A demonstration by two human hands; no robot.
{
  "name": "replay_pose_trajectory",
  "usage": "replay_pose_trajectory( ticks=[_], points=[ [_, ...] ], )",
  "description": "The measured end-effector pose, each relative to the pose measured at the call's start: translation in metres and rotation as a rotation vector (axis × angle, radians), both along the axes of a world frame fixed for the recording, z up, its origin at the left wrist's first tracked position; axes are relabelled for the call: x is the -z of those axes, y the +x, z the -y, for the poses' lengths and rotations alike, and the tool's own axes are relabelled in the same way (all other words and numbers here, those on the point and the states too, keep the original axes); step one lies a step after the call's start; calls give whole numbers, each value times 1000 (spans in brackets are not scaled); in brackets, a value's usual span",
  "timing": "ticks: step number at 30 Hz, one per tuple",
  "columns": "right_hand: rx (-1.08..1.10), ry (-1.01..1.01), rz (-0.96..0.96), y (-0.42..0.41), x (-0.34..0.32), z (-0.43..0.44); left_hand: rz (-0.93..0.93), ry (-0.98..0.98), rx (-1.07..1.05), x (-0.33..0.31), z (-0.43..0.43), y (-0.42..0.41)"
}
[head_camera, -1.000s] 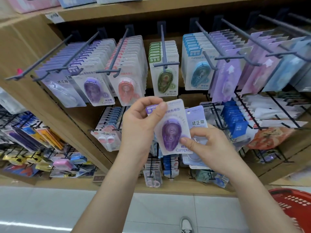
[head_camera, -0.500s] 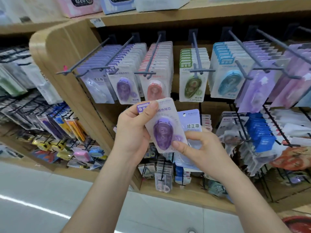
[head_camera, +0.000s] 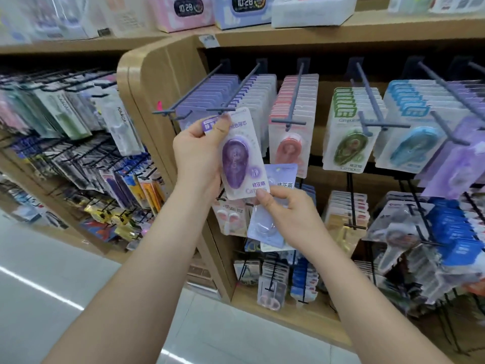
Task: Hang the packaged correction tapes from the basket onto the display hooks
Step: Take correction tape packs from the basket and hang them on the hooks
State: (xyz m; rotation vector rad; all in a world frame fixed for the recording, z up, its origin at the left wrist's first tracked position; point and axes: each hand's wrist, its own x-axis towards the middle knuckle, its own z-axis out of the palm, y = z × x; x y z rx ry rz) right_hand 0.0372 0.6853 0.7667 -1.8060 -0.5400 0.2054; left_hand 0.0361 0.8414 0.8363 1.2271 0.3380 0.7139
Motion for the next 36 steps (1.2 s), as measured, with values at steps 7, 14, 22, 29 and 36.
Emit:
replay_pose_trajectory(
  ticks=[7,14,22,29,36],
  points=[
    [-1,41,-126,-1,0,-12,-53,179,-56,1,-10,16],
    [16,60,-136,-1,-1,-16,-118,36,60,-14,-14,13],
    [67,131,-209,-2,1,-20,-182,497,-75,25,3,-15],
    [45,116,-140,2,2,-17,-335,648,-26,45,-1,-17],
    [-45,98,49,3,0,21,-435,738,-92,39,6,3]
  ],
)
